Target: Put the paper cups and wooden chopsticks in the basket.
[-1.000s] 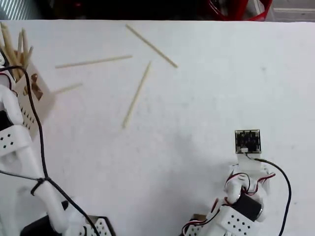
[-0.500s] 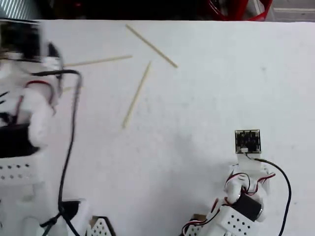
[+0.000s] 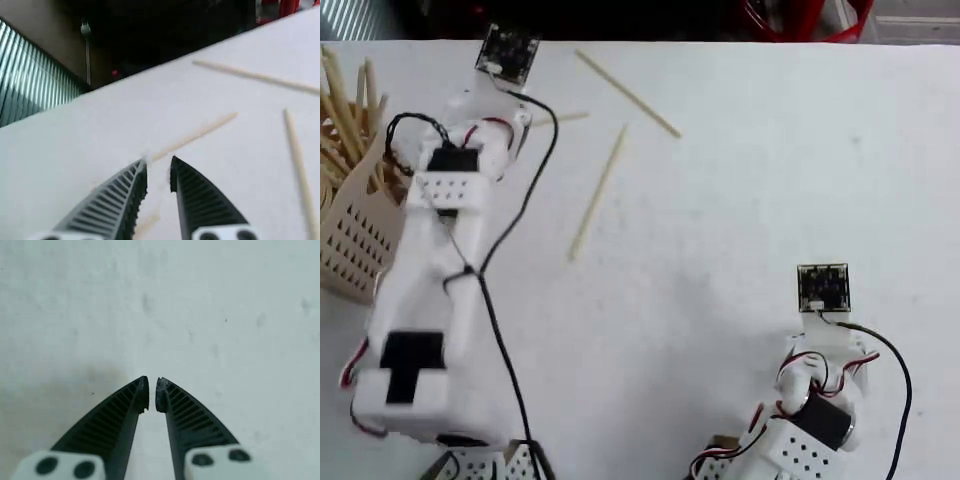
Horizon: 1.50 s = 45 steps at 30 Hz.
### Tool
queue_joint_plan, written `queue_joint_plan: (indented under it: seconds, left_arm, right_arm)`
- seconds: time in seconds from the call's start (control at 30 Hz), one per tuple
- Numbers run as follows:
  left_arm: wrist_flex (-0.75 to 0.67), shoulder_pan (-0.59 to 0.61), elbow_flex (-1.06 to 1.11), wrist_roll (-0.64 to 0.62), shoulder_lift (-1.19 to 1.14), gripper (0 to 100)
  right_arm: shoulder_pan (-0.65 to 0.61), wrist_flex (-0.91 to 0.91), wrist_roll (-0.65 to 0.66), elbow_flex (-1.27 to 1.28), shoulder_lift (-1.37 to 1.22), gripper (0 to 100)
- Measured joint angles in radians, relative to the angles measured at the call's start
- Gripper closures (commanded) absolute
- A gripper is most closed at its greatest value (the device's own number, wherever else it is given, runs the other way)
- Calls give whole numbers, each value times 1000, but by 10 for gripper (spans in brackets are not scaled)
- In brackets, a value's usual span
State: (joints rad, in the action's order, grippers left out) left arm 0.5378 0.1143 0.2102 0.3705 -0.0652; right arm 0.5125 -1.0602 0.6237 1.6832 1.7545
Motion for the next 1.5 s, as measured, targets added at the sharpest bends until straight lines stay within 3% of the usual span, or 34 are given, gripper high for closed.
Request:
queue_joint_plan:
  seconds: [0.13, 0.5, 0.87, 1.5]
  left_arm:
    - [97, 75, -173, 124, -252, 902]
    - [680, 149, -1025, 505, -845, 869]
    - [1083, 153, -1746, 626, -1257, 869]
    - [1085, 180, -1781, 634, -1303, 869]
  right_arm:
    - [0, 0, 0, 0, 0, 954]
    - [0, 0, 0, 0, 0, 954]
    - [0, 0, 0, 0, 0, 954]
    - [0, 0, 0, 0, 0, 954]
